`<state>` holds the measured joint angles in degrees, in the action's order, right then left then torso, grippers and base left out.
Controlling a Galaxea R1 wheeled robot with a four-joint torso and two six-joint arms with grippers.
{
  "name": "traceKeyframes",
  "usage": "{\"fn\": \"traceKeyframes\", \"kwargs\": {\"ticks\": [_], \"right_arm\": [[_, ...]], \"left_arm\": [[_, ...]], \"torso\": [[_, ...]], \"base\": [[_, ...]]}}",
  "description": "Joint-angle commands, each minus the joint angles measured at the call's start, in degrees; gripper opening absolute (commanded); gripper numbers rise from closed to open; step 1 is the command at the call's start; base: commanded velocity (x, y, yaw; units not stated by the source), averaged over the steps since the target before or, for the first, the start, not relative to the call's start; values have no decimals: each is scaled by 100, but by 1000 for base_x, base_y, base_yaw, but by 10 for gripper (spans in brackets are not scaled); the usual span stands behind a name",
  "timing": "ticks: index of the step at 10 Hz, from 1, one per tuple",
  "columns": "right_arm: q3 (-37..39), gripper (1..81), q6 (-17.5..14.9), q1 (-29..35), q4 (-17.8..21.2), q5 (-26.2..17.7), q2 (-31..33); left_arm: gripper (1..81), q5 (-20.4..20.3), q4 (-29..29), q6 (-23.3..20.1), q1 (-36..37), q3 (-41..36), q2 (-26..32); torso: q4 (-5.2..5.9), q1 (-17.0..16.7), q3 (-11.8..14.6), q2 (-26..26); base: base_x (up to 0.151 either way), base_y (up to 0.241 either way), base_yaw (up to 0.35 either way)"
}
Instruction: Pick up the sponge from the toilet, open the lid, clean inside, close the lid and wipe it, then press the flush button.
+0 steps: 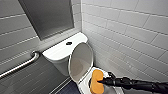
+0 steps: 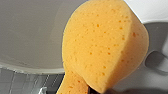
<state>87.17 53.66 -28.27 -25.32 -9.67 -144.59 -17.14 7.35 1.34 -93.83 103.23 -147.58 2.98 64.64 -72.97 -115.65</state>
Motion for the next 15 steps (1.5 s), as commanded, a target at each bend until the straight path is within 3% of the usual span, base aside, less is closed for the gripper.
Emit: {"fn": "traceKeyframes", "kwargs": {"ticks": [1,3,7,15], "right_arm": [[765,10,48,896,-34,-185,-960],[1248,10,575,976,-8,-123,-1461],[2022,10,610,660,-43,-97,-2217],[916,10,601,-325,-87,262,-698]], "left_arm": [[811,404,74,-11,-78,-127,105],[811,404,56,-11,-70,-127,105],[811,404,30,-2,-79,-127,132],[811,396,108,-11,-70,-136,105]], "torso": [[0,0,0,0],[0,0,0,0],[0,0,0,2],[0,0,0,0]], "base": [[0,0,0],[0,0,0],[0,0,0],[0,0,0]]}}
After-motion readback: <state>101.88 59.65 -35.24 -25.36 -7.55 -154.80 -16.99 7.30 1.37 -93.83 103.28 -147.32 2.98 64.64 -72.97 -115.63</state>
